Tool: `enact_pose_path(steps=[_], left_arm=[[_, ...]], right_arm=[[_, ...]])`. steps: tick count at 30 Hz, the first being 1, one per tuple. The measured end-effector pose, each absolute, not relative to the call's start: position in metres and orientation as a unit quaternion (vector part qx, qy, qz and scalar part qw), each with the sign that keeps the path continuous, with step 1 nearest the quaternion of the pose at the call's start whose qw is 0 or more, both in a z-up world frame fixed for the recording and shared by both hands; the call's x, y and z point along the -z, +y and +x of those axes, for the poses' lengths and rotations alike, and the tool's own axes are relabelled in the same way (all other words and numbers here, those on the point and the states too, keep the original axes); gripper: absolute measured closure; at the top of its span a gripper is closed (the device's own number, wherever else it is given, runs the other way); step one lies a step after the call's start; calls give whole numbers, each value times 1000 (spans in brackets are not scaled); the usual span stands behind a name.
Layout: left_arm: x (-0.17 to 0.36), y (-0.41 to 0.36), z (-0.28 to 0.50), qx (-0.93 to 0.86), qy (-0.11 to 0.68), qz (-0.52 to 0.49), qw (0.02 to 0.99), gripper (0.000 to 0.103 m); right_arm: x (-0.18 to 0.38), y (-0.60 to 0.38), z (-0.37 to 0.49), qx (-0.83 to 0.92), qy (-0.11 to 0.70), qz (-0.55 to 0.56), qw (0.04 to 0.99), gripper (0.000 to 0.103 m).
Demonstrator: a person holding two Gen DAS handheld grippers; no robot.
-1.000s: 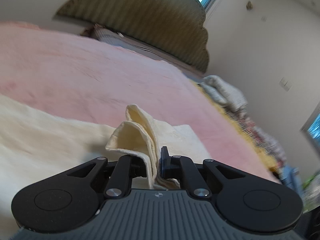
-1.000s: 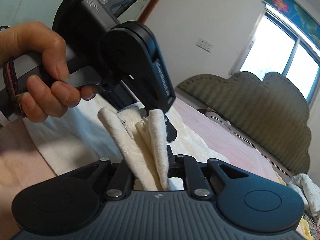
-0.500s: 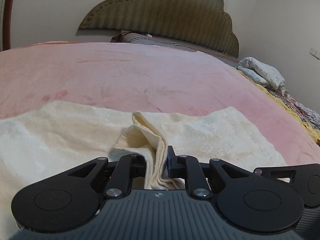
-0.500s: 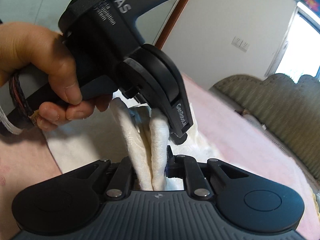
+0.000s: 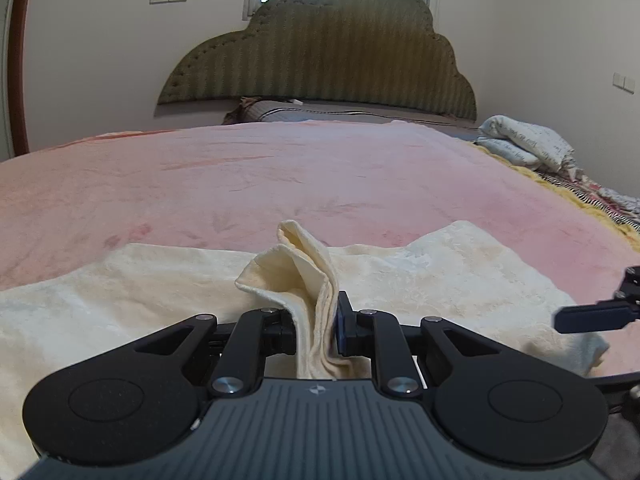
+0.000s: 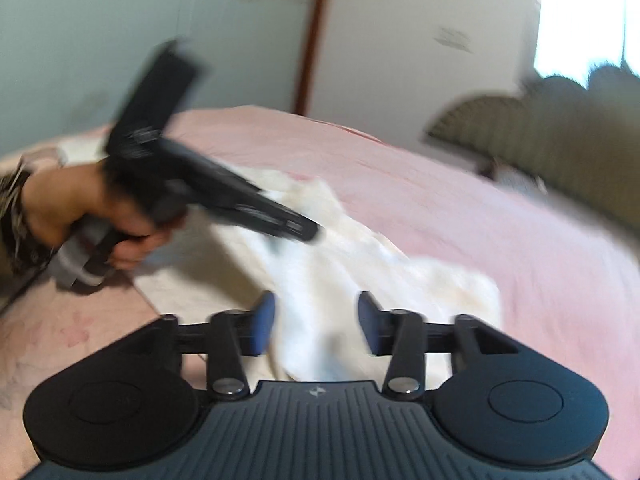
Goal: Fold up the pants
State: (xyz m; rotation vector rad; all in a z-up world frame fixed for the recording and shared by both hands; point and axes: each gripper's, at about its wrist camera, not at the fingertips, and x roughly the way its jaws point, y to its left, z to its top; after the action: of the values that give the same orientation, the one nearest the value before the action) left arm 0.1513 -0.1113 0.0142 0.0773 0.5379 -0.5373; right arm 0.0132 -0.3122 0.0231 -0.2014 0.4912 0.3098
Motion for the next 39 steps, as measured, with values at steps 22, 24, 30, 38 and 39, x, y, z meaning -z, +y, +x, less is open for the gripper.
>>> enact_pose_path(steps=[22, 24, 30, 38, 39], left_arm=[[-39, -50, 167, 140, 301, -61, 941, 32], [-37, -40, 165, 147, 323, -96, 930, 32], [-40, -2, 155, 198, 358, -241, 880, 31], [-31, -15, 147, 317, 421, -326, 785, 23], [-29, -17, 146, 323, 423, -327, 781, 23]], right_arm=[[-20, -242, -2, -176, 200, -134, 955, 57], [-8, -214, -7, -193, 187, -218, 938, 58], [23, -182, -4, -142, 184, -363, 902, 62], [22, -188, 6, -136, 178, -327, 918, 96], [15, -195, 6, -138, 174, -296, 929, 96]])
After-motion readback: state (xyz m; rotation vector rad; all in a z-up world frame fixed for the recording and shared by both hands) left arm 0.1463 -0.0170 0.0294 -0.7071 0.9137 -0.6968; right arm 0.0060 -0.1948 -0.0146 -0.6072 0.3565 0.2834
